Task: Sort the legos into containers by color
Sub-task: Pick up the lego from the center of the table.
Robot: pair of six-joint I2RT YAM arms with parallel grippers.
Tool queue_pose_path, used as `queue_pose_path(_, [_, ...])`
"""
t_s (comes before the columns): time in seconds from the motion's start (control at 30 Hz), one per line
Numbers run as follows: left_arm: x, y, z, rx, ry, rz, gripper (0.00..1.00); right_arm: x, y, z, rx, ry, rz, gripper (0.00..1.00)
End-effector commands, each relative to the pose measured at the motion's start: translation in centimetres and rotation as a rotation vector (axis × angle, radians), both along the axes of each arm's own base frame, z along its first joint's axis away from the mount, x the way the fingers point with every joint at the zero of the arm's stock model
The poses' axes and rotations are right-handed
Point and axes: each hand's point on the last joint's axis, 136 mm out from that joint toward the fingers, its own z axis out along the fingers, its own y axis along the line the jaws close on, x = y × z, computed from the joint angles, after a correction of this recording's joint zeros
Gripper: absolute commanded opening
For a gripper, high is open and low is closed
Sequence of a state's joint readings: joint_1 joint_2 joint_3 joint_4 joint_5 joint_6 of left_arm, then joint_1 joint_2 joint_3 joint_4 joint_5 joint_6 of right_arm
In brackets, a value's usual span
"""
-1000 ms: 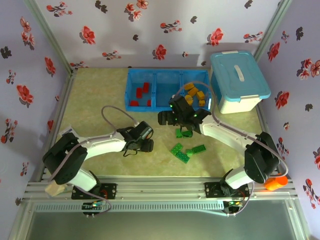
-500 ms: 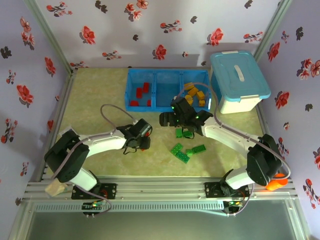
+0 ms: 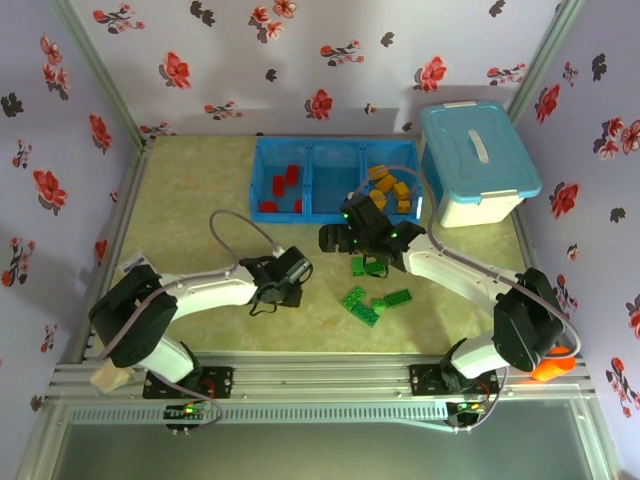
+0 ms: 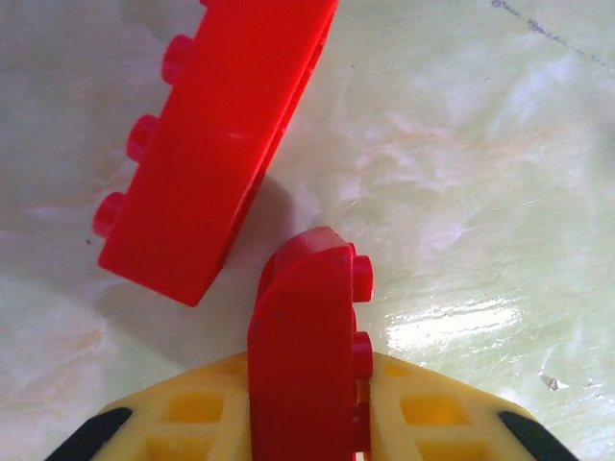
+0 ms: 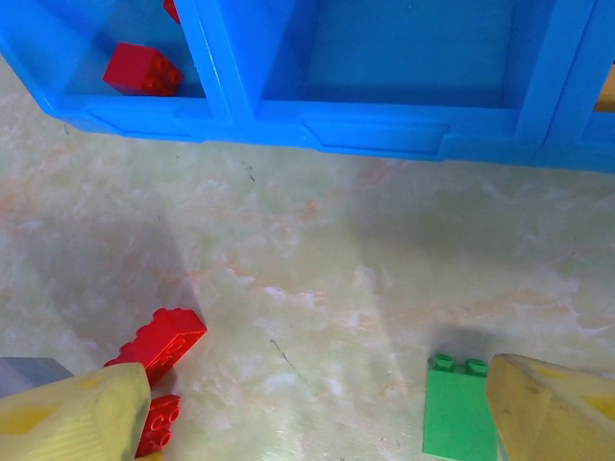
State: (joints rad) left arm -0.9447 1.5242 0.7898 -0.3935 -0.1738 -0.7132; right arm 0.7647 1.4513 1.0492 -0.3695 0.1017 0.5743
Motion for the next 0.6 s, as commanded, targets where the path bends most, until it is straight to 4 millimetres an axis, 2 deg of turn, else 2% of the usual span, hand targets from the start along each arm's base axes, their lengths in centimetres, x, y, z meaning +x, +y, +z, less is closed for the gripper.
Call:
queue_pose_path(0.0, [0.5, 0.2, 2.3, -0.002, -0.052, 0.007, 0.14, -0.1, -0.3, -0.3, -0.001, -0.001, -0.023, 0.90])
queue_pose_path(0.13, [1.7, 0.0, 6.2, -0.027, -0.135, -0.002, 0.13, -0.4, -1.1, -0.2, -0.010, -0.009, -0.039, 0.91])
queue_pose_path(0.3, [4.8, 0.6, 11.9, -0.101, -0.254, 0.025, 0.13, -1.0, -2.0, -0.4, -0.011, -0.011, -0.061, 0.90])
queue_pose_path(0.43, [7.5, 1.7, 14.8, -0.121, -0.308, 0.056, 0.13, -1.9, -3.1, -0.9, -0.021, 0.000, -0.076, 0.90])
queue_pose_path(0.57, [10.8, 3.4, 16.1, -0.152, -0.342, 0.113, 0.14, -3.0, -4.6, -2.0, -0.036, 0.014, -0.101, 0.90])
